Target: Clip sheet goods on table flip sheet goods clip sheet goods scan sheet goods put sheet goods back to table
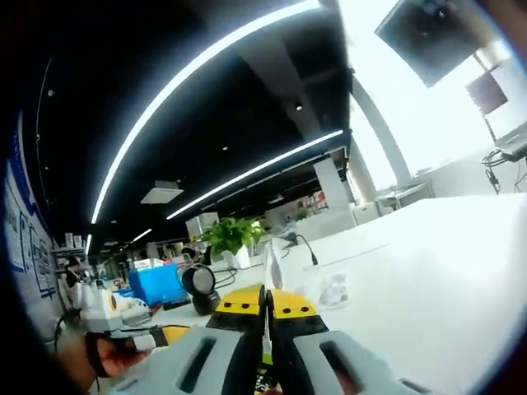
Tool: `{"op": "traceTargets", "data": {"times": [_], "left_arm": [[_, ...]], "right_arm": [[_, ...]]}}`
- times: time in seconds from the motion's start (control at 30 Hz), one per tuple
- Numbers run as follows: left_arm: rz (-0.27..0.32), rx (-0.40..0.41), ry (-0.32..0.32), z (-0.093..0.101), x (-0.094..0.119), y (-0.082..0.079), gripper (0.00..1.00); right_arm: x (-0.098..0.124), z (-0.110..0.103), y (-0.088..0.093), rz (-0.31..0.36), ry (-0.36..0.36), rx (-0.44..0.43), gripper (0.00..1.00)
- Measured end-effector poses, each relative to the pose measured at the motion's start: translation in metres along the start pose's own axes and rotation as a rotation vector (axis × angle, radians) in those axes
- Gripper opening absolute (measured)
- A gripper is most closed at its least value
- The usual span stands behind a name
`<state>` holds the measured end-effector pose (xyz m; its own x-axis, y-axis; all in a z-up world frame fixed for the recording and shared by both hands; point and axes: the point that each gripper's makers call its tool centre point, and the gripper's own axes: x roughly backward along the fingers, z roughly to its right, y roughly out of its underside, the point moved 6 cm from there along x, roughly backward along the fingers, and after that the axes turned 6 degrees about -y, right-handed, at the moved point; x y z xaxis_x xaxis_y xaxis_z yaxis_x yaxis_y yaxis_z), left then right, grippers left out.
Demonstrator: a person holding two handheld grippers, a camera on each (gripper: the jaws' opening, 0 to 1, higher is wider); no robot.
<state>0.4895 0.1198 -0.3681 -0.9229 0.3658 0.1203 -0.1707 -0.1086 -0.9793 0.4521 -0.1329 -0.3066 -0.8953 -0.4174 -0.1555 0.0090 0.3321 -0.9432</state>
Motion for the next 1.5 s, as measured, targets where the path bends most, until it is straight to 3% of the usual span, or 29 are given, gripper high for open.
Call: {"op": "traceTargets", "data": {"times": [0.27, 0.53, 0.83, 1.03, 1.3, 1.5], "left_arm": [[-0.007, -0.015, -0.025, -0.006, -0.003, 0.005, 0.00], [0.019, -0.077, -0.038, -0.005, -0.005, -0.003, 0.00], [0.021, -0.098, -0.043, -0.006, -0.005, 0.003, 0.00], [0.048, -0.076, -0.059, -0.012, -0.001, 0.001, 0.00], [0.046, -0.114, -0.062, -0.009, 0.001, 0.003, 0.01], [0.048, -0.112, -0.065, -0.010, 0.002, 0.003, 0.01]], "right_arm": [[0.005, 0.012, -0.002, 0.009, 0.034, -0.047, 0.00], [0.016, 0.029, -0.005, 0.038, 0.104, -0.061, 0.00], [0.030, 0.043, -0.006, 0.063, 0.183, -0.062, 0.00], [0.038, 0.051, -0.001, 0.078, 0.247, -0.069, 0.00], [0.051, 0.073, 0.006, 0.092, 0.346, -0.067, 0.00], [0.054, 0.083, 0.020, 0.069, 0.380, -0.100, 0.00]]}}
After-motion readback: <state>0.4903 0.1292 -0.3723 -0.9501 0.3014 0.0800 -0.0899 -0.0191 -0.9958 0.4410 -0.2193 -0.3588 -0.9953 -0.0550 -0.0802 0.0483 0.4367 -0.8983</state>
